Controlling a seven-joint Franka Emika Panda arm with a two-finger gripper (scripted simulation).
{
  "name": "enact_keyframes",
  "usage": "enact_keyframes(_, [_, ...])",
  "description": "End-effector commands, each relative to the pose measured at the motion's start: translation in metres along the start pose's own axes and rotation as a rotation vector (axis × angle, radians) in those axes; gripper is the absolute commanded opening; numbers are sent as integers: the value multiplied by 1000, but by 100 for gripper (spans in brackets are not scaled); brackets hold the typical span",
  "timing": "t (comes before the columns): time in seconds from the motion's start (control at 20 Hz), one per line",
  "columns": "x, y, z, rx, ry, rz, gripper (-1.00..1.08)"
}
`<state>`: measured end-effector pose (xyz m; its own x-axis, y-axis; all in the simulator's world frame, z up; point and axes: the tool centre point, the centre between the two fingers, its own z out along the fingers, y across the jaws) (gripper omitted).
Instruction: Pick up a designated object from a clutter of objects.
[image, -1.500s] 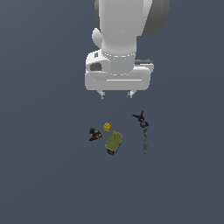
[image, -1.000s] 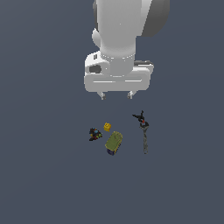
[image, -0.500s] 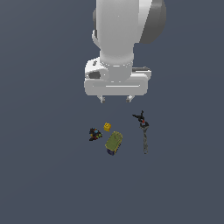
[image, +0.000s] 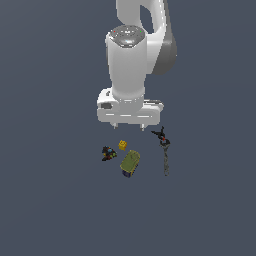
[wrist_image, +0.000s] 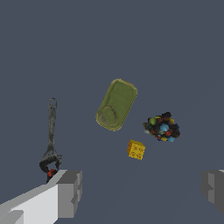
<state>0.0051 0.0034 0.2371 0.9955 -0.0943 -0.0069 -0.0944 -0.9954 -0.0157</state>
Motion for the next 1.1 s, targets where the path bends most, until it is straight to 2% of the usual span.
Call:
enact_keyframes(0.0, [-2,5,24,-1,0,36,100])
enact_keyframes(0.55, [-27,27,122,-8,6,197,100])
enact_keyframes(1.05, [-46,38,161,-14,9,269,100])
